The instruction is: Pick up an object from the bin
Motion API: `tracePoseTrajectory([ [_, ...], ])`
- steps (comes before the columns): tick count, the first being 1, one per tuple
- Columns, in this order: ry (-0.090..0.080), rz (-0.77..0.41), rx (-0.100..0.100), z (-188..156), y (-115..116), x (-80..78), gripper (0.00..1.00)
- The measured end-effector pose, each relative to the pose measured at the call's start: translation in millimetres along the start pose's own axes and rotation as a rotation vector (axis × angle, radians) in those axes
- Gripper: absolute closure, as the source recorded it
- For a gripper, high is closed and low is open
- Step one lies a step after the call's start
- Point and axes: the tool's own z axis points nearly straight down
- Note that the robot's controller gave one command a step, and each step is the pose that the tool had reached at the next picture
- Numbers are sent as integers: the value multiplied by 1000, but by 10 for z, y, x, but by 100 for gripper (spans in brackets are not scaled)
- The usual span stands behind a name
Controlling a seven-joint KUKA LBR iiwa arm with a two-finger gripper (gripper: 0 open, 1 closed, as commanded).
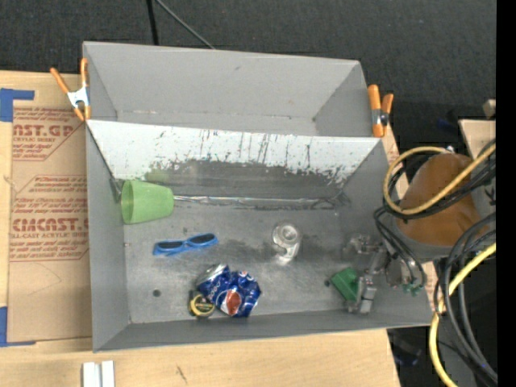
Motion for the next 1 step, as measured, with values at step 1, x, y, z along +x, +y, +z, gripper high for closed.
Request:
tracePoseTrajectory([
  [1, 3, -2, 1, 0, -2, 1, 100],
])
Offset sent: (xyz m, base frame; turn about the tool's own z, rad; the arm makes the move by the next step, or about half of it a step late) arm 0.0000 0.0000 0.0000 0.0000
